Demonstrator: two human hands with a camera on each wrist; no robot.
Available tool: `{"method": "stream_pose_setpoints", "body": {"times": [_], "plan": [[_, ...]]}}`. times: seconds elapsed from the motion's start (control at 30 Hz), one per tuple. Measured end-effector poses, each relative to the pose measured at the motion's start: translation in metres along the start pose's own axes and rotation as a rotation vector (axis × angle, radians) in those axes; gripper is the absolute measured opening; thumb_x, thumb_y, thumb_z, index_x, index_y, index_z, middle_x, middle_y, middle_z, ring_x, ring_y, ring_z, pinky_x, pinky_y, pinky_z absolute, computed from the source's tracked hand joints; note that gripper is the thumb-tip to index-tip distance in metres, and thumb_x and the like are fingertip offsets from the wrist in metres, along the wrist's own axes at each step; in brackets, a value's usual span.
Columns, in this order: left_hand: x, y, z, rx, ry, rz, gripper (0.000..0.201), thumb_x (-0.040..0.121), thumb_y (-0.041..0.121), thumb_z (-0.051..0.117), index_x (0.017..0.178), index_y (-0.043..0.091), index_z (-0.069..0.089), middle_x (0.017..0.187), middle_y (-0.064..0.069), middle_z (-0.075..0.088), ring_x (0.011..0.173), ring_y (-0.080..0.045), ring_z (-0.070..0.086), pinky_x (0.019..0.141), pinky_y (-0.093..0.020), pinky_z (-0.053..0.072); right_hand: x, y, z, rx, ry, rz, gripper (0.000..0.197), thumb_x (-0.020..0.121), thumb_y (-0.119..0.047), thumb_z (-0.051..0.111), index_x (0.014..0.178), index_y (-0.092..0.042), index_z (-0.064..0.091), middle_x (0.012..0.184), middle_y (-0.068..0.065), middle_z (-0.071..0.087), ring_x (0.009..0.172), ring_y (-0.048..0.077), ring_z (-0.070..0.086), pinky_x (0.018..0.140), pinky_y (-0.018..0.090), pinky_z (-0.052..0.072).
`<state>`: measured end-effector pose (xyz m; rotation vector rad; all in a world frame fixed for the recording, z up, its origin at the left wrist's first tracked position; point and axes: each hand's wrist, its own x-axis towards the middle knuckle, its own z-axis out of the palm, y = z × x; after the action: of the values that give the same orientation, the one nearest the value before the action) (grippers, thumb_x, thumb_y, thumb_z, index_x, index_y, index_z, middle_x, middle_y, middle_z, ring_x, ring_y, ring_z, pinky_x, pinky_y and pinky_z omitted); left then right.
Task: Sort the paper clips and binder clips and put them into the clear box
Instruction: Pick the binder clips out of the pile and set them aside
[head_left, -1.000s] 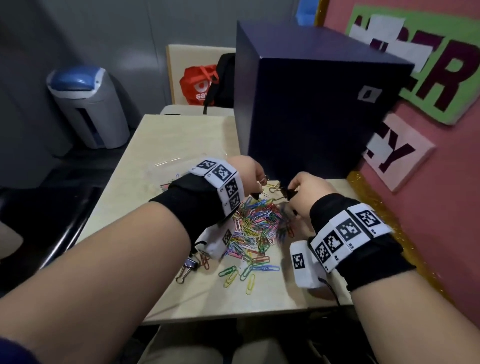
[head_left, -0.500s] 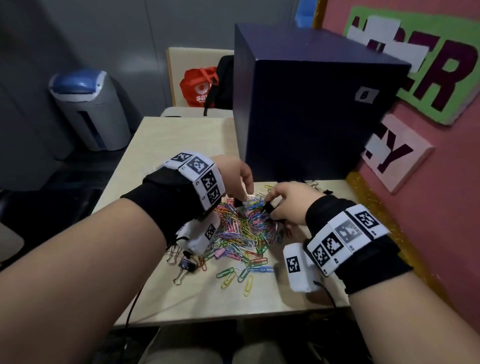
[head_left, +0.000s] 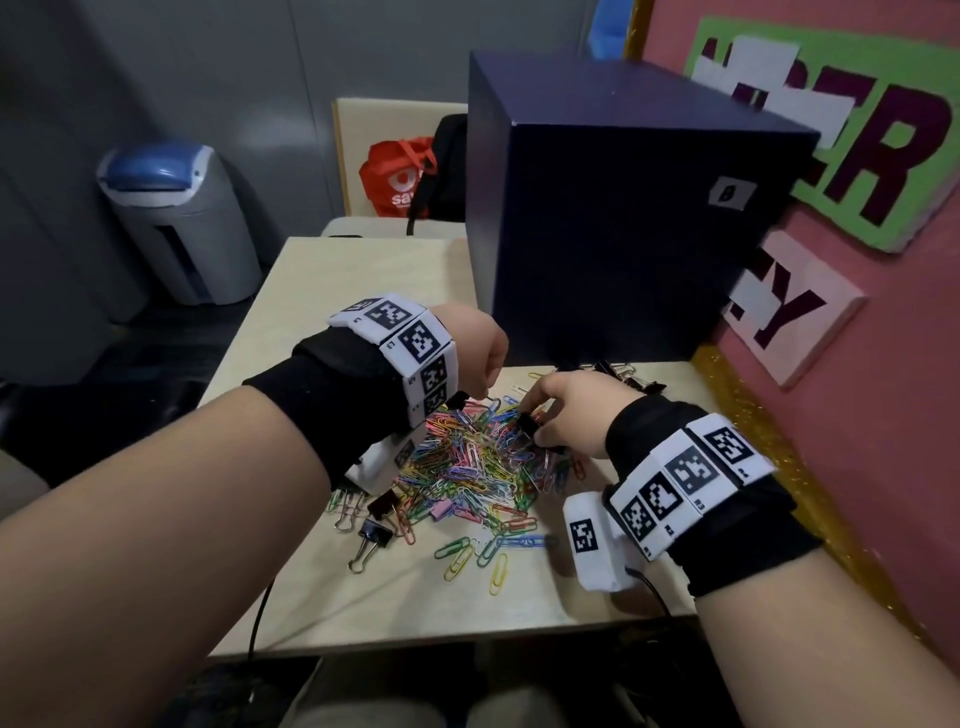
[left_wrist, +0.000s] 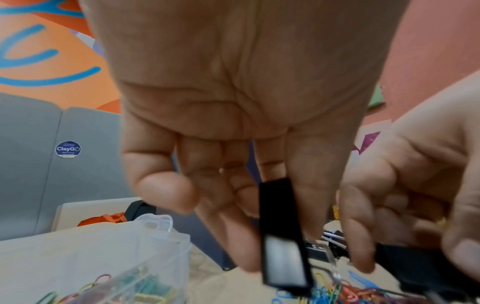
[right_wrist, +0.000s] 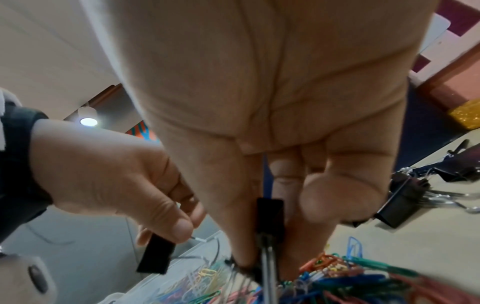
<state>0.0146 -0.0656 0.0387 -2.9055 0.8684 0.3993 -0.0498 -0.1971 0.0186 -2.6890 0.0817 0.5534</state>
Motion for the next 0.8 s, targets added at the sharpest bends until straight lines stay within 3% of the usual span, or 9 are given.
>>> {"method": "stream_pose_setpoints", "body": {"times": [0.13,0.23,0.3,0.37,0.47,0.57,0.67,0.73,0.8], "plan": [[0.000,0.004,0.001,0.048,-0.103,0.053,0.019,0.091,0.017,0.058,0.104,0.022,0.071,0.104,0.005,0.065,0.083,-0.010,0.052,0.051,-0.016,0.033,-0.001,0.001,0.000,-0.049,-0.045,-0.027,0.035,0.089,-0.016,0.064,0.120,-0.034,0.063,0.121,0.000,0.061,0.105,0.022,0.063,0.092,0.035,0.053],[0.001,0.007,-0.001,0.075,-0.060,0.050,0.020,0.092,0.018,0.059,0.108,0.020,0.071,0.113,0.004,0.067,0.091,-0.015,0.058,0.061,-0.020,0.039,0.000,0.002,-0.001,-0.035,-0.014,-0.018,0.033,0.089,-0.016,0.064,0.118,-0.032,0.064,0.118,0.000,0.064,0.103,0.021,0.064,0.091,0.034,0.053],[0.002,0.007,-0.003,0.065,-0.003,0.018,0.020,0.092,0.019,0.061,0.110,0.018,0.069,0.114,0.001,0.067,0.088,-0.017,0.056,0.067,-0.023,0.038,0.001,0.003,-0.001,-0.023,0.009,-0.003,0.033,0.088,-0.017,0.065,0.119,-0.029,0.063,0.118,0.000,0.064,0.104,0.021,0.063,0.089,0.031,0.053],[0.004,0.006,-0.003,0.041,0.021,-0.006,0.020,0.091,0.019,0.062,0.110,0.017,0.068,0.105,0.002,0.067,0.079,-0.015,0.052,0.059,-0.022,0.038,0.002,0.007,-0.001,0.010,0.041,0.023,0.033,0.086,-0.019,0.069,0.118,-0.026,0.063,0.113,0.001,0.064,0.100,0.021,0.063,0.084,0.030,0.053],[0.008,0.005,0.000,-0.019,0.070,-0.041,0.014,0.088,0.018,0.064,0.102,0.018,0.067,0.078,0.007,0.057,0.067,-0.012,0.049,0.047,-0.018,0.031,0.006,0.013,-0.003,0.063,0.113,0.084,0.033,0.079,-0.022,0.075,0.110,-0.024,0.062,0.100,0.000,0.062,0.089,0.020,0.063,0.081,0.032,0.055],[0.015,0.006,0.002,-0.153,0.137,-0.078,0.004,0.087,0.018,0.064,0.088,0.020,0.062,0.081,0.003,0.059,0.077,-0.016,0.053,0.048,-0.018,0.033,0.012,0.021,-0.007,0.144,0.238,0.171,0.033,0.076,-0.022,0.077,0.103,-0.022,0.059,0.097,0.000,0.066,0.091,0.023,0.067,0.083,0.038,0.057],[0.019,0.010,0.004,-0.331,0.200,-0.096,0.007,0.087,0.016,0.064,0.092,0.020,0.061,0.071,0.008,0.057,0.077,-0.015,0.057,0.055,-0.020,0.041,0.010,0.027,-0.012,0.169,0.412,0.245,0.036,0.083,-0.027,0.070,0.116,-0.023,0.055,0.096,-0.002,0.061,0.099,0.023,0.064,0.080,0.029,0.050],[0.021,0.011,0.006,-0.407,0.187,-0.080,0.021,0.088,0.017,0.064,0.109,0.018,0.062,0.083,0.006,0.065,0.077,-0.015,0.058,0.065,-0.024,0.048,0.008,0.028,-0.014,0.123,0.416,0.272,0.042,0.088,-0.031,0.063,0.127,-0.024,0.050,0.109,0.001,0.062,0.107,0.022,0.061,0.076,0.026,0.041],[0.022,0.010,0.009,-0.395,0.166,-0.068,0.031,0.088,0.019,0.064,0.119,0.020,0.060,0.104,0.001,0.069,0.085,-0.017,0.061,0.074,-0.026,0.049,0.008,0.028,-0.012,0.079,0.383,0.278,0.044,0.089,-0.032,0.062,0.130,-0.022,0.049,0.120,0.004,0.061,0.110,0.024,0.059,0.081,0.025,0.044]]}}
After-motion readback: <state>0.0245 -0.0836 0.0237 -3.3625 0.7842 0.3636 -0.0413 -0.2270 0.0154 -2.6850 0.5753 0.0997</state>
